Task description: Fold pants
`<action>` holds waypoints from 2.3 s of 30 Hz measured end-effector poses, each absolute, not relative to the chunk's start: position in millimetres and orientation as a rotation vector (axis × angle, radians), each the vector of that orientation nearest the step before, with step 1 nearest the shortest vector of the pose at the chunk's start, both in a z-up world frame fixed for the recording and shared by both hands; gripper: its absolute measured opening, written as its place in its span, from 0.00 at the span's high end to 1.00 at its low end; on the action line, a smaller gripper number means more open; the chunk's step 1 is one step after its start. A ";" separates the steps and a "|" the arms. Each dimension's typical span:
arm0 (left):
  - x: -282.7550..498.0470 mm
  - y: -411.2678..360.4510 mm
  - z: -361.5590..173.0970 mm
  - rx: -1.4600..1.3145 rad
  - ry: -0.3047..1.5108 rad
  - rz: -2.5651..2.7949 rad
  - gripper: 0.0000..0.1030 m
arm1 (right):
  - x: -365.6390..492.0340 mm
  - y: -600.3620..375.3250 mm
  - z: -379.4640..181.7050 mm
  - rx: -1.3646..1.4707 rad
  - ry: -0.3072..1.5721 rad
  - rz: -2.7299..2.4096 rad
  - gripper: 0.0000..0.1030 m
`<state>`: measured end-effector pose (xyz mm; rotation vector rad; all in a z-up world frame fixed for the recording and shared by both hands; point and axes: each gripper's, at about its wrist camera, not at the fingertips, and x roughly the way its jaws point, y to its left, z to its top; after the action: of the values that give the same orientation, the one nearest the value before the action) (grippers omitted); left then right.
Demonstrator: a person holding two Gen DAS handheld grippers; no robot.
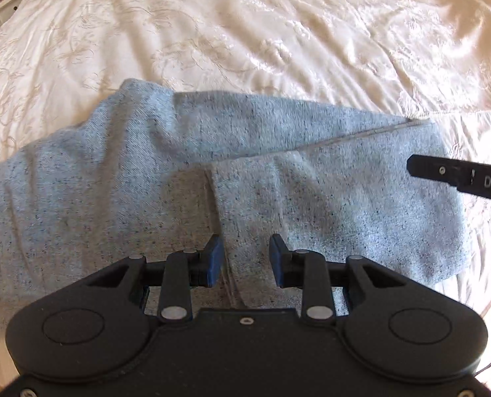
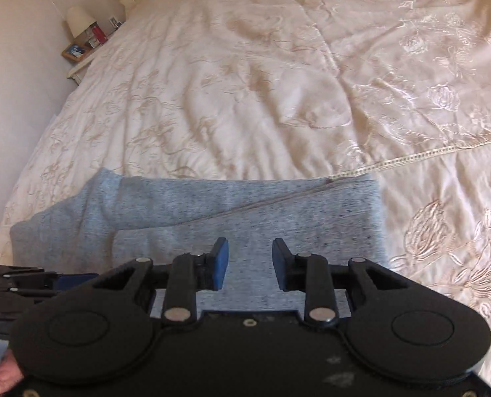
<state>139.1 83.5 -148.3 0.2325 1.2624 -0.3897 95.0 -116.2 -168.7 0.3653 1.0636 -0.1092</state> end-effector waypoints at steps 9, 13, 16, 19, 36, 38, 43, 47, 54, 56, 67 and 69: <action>109.9 98.8 -160.6 0.237 1.312 -0.308 0.53 | 83.5 -131.6 -203.6 0.344 1.184 -0.107 0.75; 97.5 130.0 -142.2 0.171 1.293 -0.222 0.52 | 90.8 -117.2 -184.3 0.302 1.166 -0.037 0.68; 88.9 161.5 -133.8 0.138 1.299 -0.128 0.52 | 90.6 -92.4 -164.7 0.285 1.099 0.070 0.68; 82.2 198.1 -127.8 0.082 1.304 -0.046 0.52 | 91.2 -56.7 -155.3 0.258 1.075 0.161 0.68; 131.6 360.1 -109.2 0.026 1.222 0.084 0.40 | 89.8 65.7 -179.8 0.282 1.207 0.193 0.98; 144.1 374.2 -108.5 0.017 1.197 0.073 0.36 | 94.2 70.1 -164.3 0.276 1.140 0.163 0.98; 179.1 415.9 -113.3 0.006 1.157 0.052 0.30 | 133.7 71.6 -155.7 0.306 1.061 0.056 0.97; 198.5 437.0 -134.7 0.008 1.220 0.010 0.27 | 163.8 73.6 -158.5 0.298 1.042 -0.006 0.96; 191.6 446.1 -168.8 -0.047 1.297 -0.044 0.07 | 195.8 77.0 -168.1 0.284 1.052 -0.048 0.96; 192.3 454.7 -173.6 -0.134 1.330 -0.054 0.06 | 198.3 79.8 -171.8 0.296 1.061 -0.054 0.94; 174.5 438.7 -183.2 -0.236 1.334 -0.106 0.01 | 141.6 117.8 -205.5 0.362 1.205 -0.020 0.94; 180.2 437.1 -182.9 -0.292 1.313 -0.080 0.02 | 123.7 122.9 -207.3 0.383 1.220 -0.023 0.94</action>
<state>180.2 437.1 -182.9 -0.2915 1.3134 -0.0796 123.7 122.9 -207.3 0.3830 1.2198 -0.0232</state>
